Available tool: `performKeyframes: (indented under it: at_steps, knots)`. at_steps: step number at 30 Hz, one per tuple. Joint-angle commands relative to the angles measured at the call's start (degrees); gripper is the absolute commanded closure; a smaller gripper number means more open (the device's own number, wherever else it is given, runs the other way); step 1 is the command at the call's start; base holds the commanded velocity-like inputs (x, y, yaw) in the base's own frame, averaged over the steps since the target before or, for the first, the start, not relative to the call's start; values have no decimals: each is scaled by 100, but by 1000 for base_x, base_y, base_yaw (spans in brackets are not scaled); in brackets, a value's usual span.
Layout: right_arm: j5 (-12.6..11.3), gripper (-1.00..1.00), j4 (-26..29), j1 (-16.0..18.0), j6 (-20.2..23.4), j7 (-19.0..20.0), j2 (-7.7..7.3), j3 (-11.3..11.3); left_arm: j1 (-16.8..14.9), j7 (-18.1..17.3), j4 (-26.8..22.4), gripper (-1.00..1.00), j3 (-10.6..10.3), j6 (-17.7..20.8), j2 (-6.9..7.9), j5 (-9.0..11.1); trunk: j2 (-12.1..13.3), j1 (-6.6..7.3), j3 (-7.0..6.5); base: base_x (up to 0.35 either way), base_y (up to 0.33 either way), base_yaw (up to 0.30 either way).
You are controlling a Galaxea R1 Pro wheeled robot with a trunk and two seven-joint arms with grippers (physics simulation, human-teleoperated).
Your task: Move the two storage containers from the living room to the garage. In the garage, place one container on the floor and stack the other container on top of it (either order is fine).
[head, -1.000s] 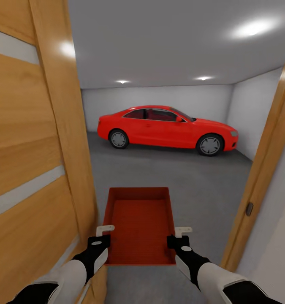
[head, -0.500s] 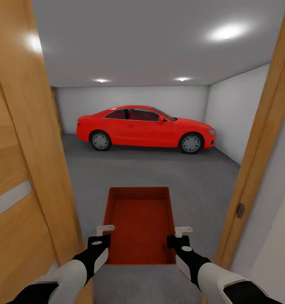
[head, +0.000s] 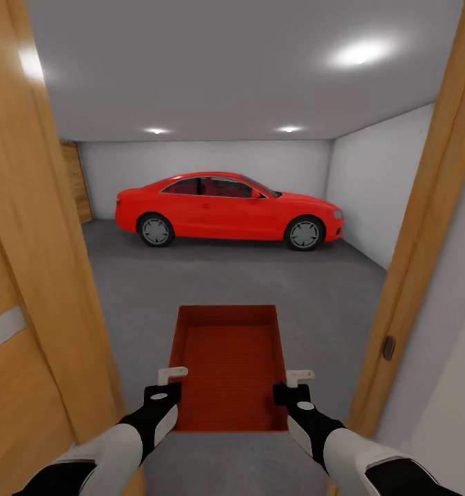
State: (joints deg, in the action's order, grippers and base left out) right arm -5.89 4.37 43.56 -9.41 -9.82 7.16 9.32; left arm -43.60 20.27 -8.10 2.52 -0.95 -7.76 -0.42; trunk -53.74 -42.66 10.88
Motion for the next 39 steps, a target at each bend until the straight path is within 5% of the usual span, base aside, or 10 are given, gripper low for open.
performKeyframes:
  at_steps: [1, 39]
  knots:
    - [-25, 100, 16, 12, -166, -164, -8, -352, 3, 30, 20, 100, 99, -10, 243, 41, -6, -4, 8, 301, 0, 0]
    - [-18, 100, 20, 12, -175, -168, -13, -352, 1, 23, 28, 100, 99, -3, 241, 42, -6, -4, 8, 320, 0, 0]
